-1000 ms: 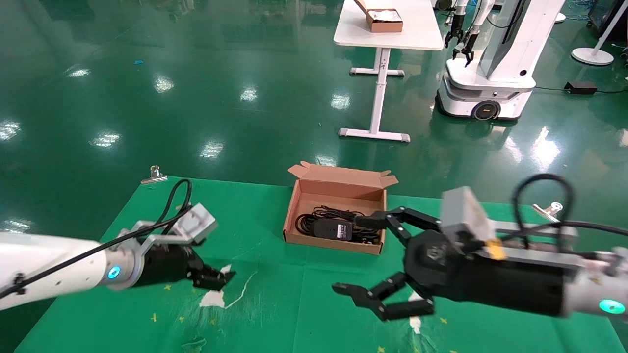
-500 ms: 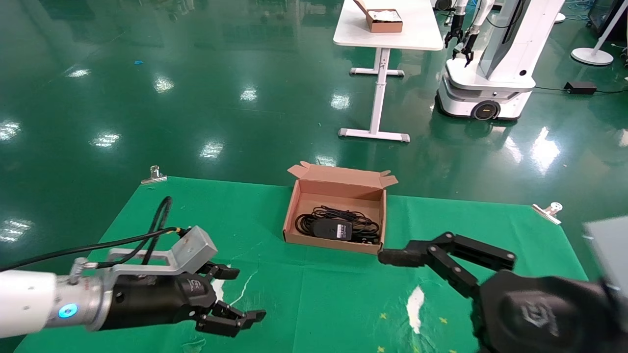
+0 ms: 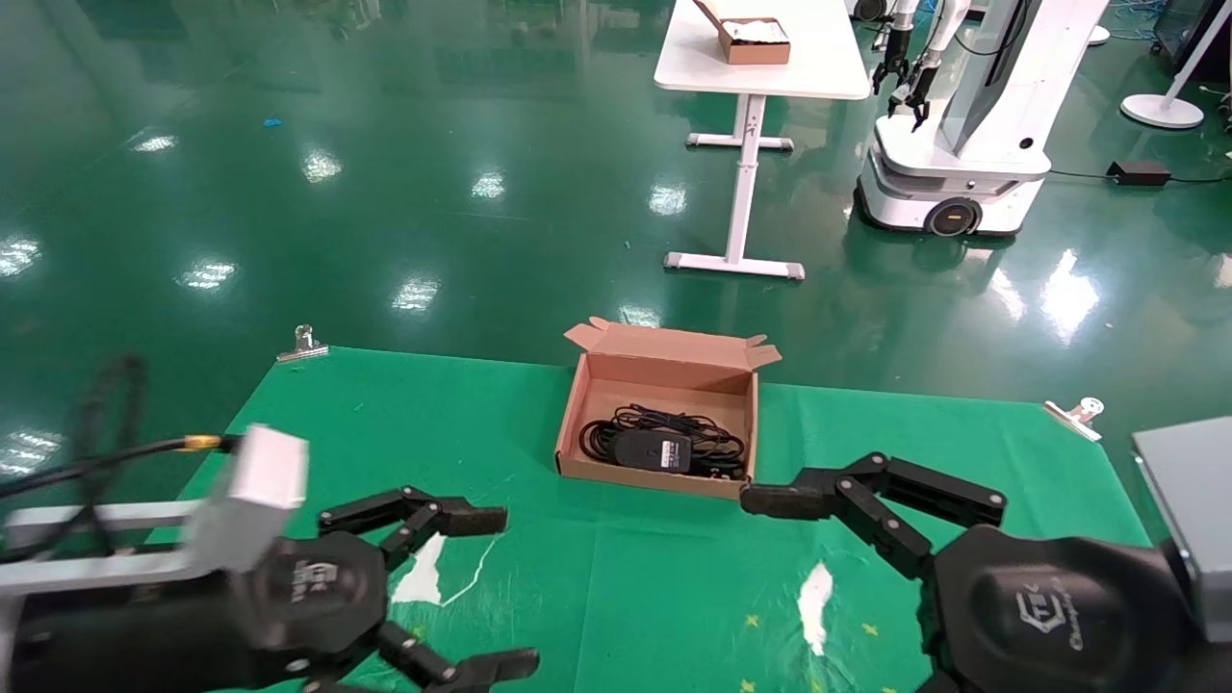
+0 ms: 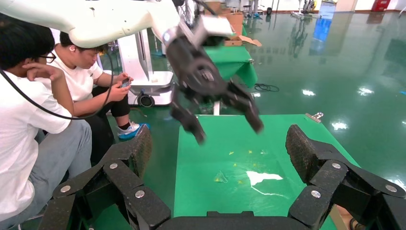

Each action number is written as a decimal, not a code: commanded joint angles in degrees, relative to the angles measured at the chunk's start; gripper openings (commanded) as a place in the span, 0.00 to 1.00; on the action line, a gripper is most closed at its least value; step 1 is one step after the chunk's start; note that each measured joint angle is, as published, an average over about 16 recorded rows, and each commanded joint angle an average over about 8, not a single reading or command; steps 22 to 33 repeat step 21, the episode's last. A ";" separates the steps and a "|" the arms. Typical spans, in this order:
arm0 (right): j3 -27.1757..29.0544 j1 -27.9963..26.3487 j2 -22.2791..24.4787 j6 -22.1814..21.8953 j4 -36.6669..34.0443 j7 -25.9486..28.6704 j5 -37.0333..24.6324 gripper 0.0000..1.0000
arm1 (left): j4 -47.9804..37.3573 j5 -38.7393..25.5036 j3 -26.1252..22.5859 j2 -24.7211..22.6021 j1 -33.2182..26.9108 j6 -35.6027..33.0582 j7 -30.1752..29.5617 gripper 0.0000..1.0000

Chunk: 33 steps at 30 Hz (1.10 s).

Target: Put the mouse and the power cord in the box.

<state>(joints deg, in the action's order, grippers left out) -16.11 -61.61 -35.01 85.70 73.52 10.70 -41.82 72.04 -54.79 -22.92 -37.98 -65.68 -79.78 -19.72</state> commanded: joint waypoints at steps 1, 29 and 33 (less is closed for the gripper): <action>-0.01 0.00 0.00 0.00 0.00 0.00 0.01 1.00 | 0.44 3.74 2.00 0.86 1.19 -1.71 2.59 1.00; 0.06 0.09 0.10 0.07 0.08 -0.02 0.15 1.00 | 1.80 15.27 8.07 3.45 4.84 -6.92 9.74 1.00; 0.06 0.09 0.10 0.07 0.08 -0.02 0.15 1.00 | 1.80 15.27 8.07 3.45 4.84 -6.92 9.74 1.00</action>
